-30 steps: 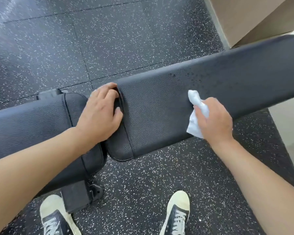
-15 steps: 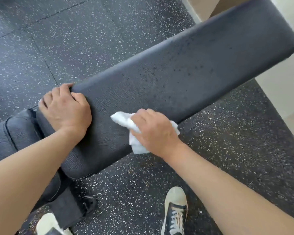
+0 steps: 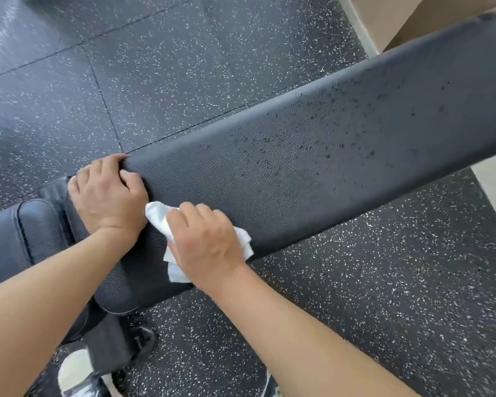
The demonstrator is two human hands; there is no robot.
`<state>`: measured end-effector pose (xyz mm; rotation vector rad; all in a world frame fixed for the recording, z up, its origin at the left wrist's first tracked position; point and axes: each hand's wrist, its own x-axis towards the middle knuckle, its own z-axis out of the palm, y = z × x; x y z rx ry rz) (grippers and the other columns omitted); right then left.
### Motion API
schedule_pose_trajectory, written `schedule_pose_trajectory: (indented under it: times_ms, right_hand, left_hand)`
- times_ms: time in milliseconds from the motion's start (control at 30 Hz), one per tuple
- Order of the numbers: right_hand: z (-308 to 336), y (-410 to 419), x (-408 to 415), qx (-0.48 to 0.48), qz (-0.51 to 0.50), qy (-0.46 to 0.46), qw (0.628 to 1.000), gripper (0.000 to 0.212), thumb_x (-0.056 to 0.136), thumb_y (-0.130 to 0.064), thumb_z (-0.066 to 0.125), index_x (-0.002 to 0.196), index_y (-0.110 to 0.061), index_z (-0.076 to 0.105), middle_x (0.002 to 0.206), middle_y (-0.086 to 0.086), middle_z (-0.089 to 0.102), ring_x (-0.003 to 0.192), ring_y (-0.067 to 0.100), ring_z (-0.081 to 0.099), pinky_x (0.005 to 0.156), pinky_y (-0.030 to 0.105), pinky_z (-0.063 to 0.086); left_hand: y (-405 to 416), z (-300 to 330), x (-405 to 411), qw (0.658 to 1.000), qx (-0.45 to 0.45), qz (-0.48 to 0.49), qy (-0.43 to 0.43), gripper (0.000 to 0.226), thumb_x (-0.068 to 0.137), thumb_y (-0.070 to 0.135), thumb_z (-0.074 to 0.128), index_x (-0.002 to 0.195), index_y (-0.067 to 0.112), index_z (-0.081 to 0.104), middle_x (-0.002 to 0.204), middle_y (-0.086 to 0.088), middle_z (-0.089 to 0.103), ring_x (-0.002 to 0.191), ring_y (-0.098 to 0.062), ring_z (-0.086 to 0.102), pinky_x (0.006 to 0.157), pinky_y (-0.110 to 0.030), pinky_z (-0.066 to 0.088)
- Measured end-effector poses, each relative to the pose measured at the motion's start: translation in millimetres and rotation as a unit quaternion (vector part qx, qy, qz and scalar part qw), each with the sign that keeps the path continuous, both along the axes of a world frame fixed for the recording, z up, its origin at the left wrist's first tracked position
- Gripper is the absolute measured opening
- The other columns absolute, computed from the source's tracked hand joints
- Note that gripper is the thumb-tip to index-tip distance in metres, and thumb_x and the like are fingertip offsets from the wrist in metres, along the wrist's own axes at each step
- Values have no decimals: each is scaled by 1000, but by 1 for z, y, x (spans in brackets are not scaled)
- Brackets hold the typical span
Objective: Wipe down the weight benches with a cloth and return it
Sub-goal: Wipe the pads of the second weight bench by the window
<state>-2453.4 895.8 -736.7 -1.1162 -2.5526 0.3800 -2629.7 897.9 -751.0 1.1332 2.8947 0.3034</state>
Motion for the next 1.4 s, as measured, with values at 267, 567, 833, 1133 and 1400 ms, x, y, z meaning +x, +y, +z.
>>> schedule_pose_trajectory:
  times_ms: [267,567,833,1133,1400]
  right_hand:
    - [-14,95,134,63,-53,11,997,21,96,-28,58,89,-9,63,78,6,54,69,28,51,56,41,44]
    - [-2,36,47,-62,-136,-22,988,23,94,-34,57,95,-11,61,88,5,55,76,29,49,64,41,37]
    - [-4,16,-12,-15,67,0,998,30,102,-44,60,96,-14,65,81,5,53,71,27,49,59,42,40]
    - [5,170,20,-54,-141,-49,987,41,97,-49,48,107,-12,60,98,5,63,89,33,58,72,43,43]
    - [-6,122,-128,-15,29,-35,999,32,99,-44,63,88,-14,65,80,4,62,75,30,58,63,42,42]
  left_hand:
    - [-4,-2,0,1000,2,4,0,46,96,32,36,130,20,64,130,-13,65,127,-36,49,119,-53,28]
    - [-6,-4,-2,1000,14,0,-14,43,96,33,38,128,20,64,126,-8,66,124,-34,51,119,-53,27]
    - [-7,-1,-4,999,-8,-5,-41,43,96,32,40,130,20,63,127,-7,65,128,-33,49,122,-55,24]
    - [-7,1,-6,999,-14,-8,-52,44,95,31,40,132,19,61,129,-7,63,129,-33,47,122,-56,22]
    - [-5,1,-6,999,-23,-12,-44,47,92,30,40,132,17,61,131,-6,63,129,-33,48,121,-57,24]
